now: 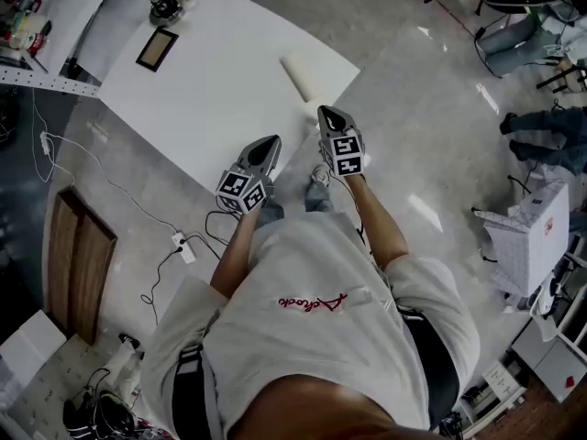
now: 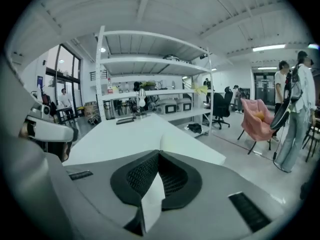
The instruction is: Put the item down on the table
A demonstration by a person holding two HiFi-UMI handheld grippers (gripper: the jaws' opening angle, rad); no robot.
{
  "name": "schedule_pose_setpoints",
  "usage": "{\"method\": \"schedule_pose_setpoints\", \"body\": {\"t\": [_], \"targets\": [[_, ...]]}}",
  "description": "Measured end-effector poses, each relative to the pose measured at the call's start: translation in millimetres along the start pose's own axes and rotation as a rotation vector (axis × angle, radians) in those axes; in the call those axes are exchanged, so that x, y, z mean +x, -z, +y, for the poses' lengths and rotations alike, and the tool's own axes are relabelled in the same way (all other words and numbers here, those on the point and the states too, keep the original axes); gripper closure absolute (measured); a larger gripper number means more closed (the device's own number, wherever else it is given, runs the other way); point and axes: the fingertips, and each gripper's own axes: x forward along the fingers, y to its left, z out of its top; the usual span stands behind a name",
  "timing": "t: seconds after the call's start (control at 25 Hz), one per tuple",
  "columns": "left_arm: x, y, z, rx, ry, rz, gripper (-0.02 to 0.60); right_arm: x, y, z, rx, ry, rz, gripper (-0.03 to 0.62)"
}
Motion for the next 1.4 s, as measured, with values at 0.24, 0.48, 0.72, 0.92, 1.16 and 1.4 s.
{"method": "schedule_pose_setpoints", "body": {"t": [0.24, 0.48, 0.72, 0.92, 1.16, 1.4], "targets": [[-5, -37, -8, 0.102, 0.035, -0.048, 0.571, -37, -45, 24, -0.024, 0.017, -0.148, 0.597], [-17, -48, -9, 0.128, 0.045, -0.086, 0.571, -61, -65, 46, -0.073, 0.008, -0.21, 0.599], [-33, -52, -8, 0.135, 0.067, -0.102, 0.571, -77, -61, 64, -0.049, 0.036, -0.219, 0.599], [-50, -48, -3, 0.135, 0.122, -0.088, 0.571, -88, -59, 100, -0.016, 0.051, -0.252, 0.599], [-75, -41, -6, 0.137, 0.207, -0.062, 0.571, -104, -54, 137, 0.04, 0.106, -0.279, 0.599], [-93, -34, -12, 0.143, 0.226, -0.057, 0.571, -117, -46, 157, 0.038, 0.124, -0.27, 0.597]]}}
